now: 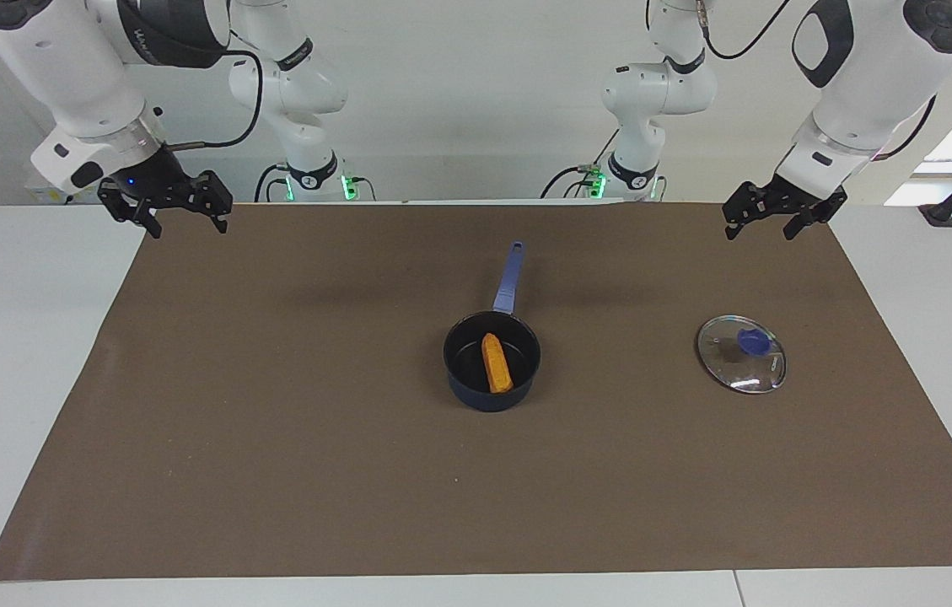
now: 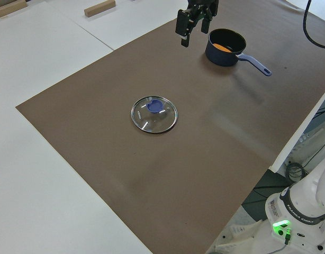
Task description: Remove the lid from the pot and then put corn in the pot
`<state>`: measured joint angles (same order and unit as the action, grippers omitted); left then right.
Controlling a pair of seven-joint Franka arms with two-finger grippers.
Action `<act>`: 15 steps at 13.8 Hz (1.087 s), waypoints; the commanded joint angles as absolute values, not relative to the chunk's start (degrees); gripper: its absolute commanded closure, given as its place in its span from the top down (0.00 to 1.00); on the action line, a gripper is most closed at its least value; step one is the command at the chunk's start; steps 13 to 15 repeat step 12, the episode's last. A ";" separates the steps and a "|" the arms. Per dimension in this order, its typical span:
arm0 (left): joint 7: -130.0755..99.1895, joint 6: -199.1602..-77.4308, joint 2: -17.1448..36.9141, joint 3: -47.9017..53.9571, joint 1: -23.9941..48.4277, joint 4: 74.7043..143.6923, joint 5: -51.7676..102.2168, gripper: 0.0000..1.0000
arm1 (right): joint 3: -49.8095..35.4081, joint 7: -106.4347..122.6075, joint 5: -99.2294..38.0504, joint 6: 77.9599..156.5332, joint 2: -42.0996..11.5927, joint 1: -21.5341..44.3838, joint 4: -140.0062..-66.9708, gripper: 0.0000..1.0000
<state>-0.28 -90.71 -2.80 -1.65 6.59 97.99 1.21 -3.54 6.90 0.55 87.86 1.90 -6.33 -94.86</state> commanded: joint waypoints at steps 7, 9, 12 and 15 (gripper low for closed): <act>-1.23 -88.68 -2.64 -2.64 8.17 95.19 0.09 1.00 | -4.57 7.38 3.25 84.91 -0.09 -4.75 -90.79 1.00; -1.23 -88.59 -2.72 -2.46 7.91 95.19 0.09 1.00 | -4.83 7.47 2.99 83.85 0.26 -4.57 -90.70 1.00; -1.32 -88.59 -2.72 -2.46 8.35 95.27 0.18 1.00 | -5.01 7.47 2.64 84.29 0.26 -4.66 -90.79 1.00; -1.32 -88.59 -2.72 -2.46 8.35 95.27 0.18 1.00 | -5.01 7.47 2.64 84.29 0.26 -4.66 -90.79 1.00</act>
